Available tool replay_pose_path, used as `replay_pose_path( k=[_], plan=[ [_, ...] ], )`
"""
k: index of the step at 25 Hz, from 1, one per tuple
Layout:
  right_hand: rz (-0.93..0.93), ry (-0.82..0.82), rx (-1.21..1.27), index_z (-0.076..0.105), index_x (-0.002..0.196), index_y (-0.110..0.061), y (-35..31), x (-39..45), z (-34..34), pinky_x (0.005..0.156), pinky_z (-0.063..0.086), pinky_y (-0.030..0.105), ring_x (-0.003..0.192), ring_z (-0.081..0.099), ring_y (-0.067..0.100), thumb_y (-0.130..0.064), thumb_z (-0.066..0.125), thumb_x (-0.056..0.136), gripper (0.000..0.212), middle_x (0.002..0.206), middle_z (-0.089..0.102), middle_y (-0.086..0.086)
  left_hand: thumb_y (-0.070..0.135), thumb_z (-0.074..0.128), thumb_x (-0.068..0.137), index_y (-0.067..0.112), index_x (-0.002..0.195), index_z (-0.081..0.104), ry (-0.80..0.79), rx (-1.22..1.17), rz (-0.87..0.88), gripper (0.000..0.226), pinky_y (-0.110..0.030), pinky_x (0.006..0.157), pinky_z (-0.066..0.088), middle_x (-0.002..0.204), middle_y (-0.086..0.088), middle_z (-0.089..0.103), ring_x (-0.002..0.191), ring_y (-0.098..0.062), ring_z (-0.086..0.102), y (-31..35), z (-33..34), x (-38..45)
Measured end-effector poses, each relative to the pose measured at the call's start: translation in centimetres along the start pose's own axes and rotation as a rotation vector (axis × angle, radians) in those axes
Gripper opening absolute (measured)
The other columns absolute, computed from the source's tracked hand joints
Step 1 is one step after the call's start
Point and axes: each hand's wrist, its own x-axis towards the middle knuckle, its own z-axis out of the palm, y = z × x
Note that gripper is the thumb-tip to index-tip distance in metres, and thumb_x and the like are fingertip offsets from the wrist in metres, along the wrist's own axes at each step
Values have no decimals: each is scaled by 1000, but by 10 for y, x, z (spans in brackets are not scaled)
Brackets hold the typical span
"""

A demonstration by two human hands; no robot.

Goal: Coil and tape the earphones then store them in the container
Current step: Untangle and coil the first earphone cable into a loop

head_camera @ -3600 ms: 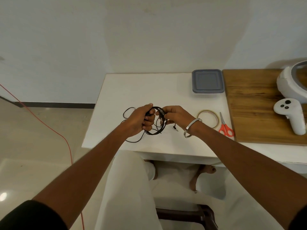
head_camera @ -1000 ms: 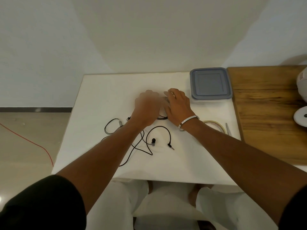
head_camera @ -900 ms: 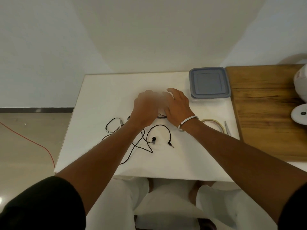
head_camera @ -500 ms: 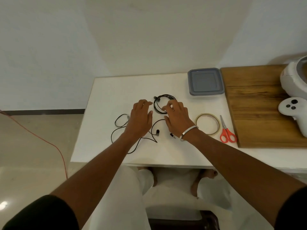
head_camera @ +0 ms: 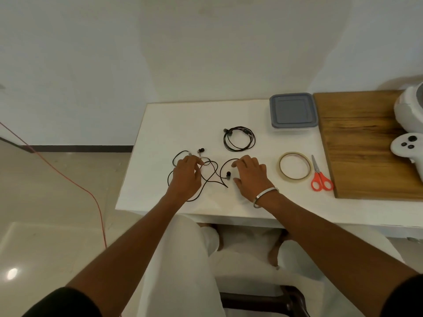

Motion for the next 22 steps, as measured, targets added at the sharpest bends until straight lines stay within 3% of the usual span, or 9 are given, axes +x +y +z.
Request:
replay_pose_path(
  k=[5, 11, 14, 16, 20, 22],
  plan=[
    [177, 70, -18, 44, 121, -14, 15, -5, 2, 91, 40, 40, 110, 47, 26, -31, 55, 89, 38, 119, 48, 8, 7, 50, 93, 11, 102, 62, -54, -97, 42, 16, -34, 82, 49, 100, -1, 63, 92, -14, 54, -1, 4, -1],
    [100, 40, 13, 46, 120, -16, 23, -9, -1, 92, 41, 37, 103, 56, 23, -26, 49, 93, 29, 113, 60, 5, 5, 49, 93, 11, 102, 63, -21, -133, 60, 18, -32, 84, 46, 99, 8, 61, 94, -13, 51, 19, 9, -1],
    [133, 84, 3, 47, 119, -16, 24, -7, -3, 90, 42, 37, 101, 57, 24, -22, 50, 92, 28, 111, 60, 5, 10, 52, 93, 15, 101, 63, -50, -134, 57, 14, -37, 84, 48, 99, 3, 65, 92, -12, 50, 22, 12, 1],
    [160, 102, 27, 46, 121, -15, 26, -8, -5, 89, 46, 38, 101, 57, 25, -18, 50, 90, 31, 111, 60, 7, 15, 57, 91, 18, 101, 63, -70, -100, 61, 12, -39, 87, 47, 99, 3, 63, 96, -15, 51, 21, 15, 0],
    [107, 126, 178, 50, 122, -12, 29, -10, -10, 89, 47, 32, 103, 54, 23, -12, 48, 92, 31, 113, 56, 9, 10, 62, 88, 16, 111, 62, -15, -113, 126, 24, -24, 101, 26, 112, -1, 58, 111, -20, 51, 32, 17, -3],
    [28, 140, 212, 54, 120, -11, 29, -10, -14, 88, 45, 27, 101, 53, 20, -12, 48, 93, 28, 112, 54, 8, 9, 61, 89, 15, 124, 58, -27, -132, 175, 35, -30, 106, 31, 124, -3, 57, 121, -21, 48, 43, 16, -1]
  ],
)
